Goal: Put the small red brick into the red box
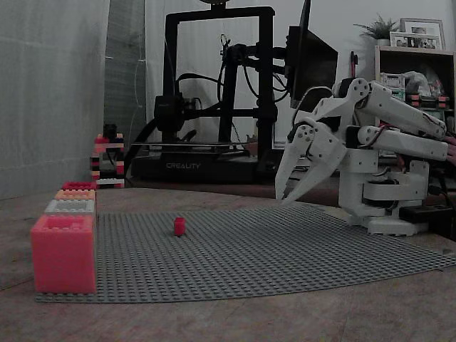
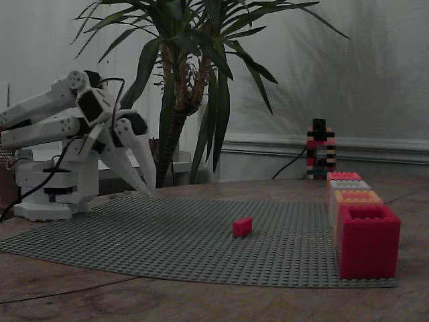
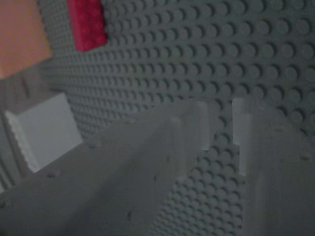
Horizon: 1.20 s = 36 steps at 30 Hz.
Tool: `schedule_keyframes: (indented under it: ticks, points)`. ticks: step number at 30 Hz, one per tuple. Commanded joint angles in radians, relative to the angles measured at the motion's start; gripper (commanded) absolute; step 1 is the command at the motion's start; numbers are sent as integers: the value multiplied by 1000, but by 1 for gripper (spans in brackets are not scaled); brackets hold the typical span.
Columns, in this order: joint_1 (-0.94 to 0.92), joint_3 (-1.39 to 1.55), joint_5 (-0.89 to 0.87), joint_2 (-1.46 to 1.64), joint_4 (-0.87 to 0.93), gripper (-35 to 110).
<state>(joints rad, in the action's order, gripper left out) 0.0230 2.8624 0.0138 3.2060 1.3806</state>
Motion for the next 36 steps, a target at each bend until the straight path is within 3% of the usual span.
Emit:
schedule_keyframes:
  ticks: [1, 18, 22, 27, 36]
  points:
    - [12, -2, 2, 14, 25, 0]
    - [11, -28, -5, -66, -41, 0]
    - [6, -158, -17, -296, -181, 0]
    - [2, -402, -28, -670, -287, 13]
    - [-21, -848, -84, -1301, -295, 18]
